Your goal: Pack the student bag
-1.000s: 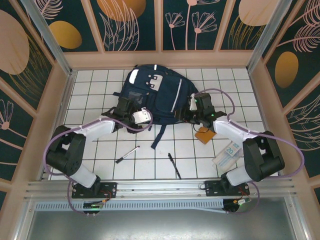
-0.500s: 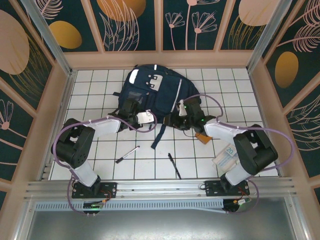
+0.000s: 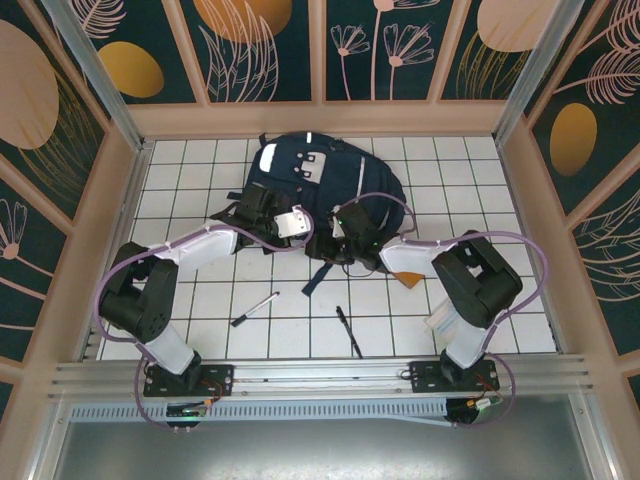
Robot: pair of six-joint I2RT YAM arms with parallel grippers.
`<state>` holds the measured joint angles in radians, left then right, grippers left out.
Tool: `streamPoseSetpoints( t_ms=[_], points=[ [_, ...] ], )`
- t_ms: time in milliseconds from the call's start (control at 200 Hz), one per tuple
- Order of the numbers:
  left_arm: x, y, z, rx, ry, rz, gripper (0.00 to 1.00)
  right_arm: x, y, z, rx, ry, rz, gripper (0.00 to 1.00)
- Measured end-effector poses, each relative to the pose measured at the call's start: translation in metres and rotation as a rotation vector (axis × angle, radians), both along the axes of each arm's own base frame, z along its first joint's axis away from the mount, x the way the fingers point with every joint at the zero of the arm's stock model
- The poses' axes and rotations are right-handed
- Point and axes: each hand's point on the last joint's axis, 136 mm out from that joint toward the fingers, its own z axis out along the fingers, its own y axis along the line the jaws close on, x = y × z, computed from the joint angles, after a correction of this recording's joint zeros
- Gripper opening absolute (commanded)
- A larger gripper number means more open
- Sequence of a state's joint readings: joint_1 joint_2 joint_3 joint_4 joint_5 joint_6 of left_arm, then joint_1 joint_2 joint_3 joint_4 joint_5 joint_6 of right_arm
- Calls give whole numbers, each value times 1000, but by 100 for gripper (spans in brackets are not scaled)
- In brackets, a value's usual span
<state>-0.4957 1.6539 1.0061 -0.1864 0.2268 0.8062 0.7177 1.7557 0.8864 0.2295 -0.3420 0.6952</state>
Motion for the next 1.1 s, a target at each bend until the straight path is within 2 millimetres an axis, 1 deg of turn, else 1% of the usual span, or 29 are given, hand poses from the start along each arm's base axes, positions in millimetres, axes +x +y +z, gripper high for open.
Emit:
streamPoseSetpoints(
  t_ms=[90, 245, 285, 335, 465, 566, 721, 916, 981, 1101],
  points=[
    [-3, -1, 0, -6, 23, 3, 0, 5, 0, -4, -18, -15, -24, 47],
    [-5, -4, 4, -25, 46, 0, 0, 21, 1, -5, -64, -58, -74, 47],
    [-5, -4, 4, -28, 50, 1, 0, 24, 1, -6, -76, -68, -84, 45],
    [-6, -5, 5, -35, 55, 0, 0, 27, 2, -6, -91, -74, -94, 38],
    [-6, -5, 6, -44, 59, -2, 0, 28, 4, -10, -133, -91, -94, 11],
    [-6, -5, 7, -45, 57, -2, 0, 29, 2, -11, -157, -97, -100, 0],
    [-4, -3, 7, -53, 62, 11, 0, 28, -2, -9, -189, -93, -105, 0],
    [-2, -1, 11, -65, 62, 28, 0, 22, -17, 2, -229, -88, -98, 0],
    [-2, -1, 13, -68, 57, 29, 0, 21, -25, 6, -235, -88, -92, 0],
    [-2, 0, 13, -68, 56, 29, 0, 18, -48, 9, -265, -84, -95, 0]
  ],
)
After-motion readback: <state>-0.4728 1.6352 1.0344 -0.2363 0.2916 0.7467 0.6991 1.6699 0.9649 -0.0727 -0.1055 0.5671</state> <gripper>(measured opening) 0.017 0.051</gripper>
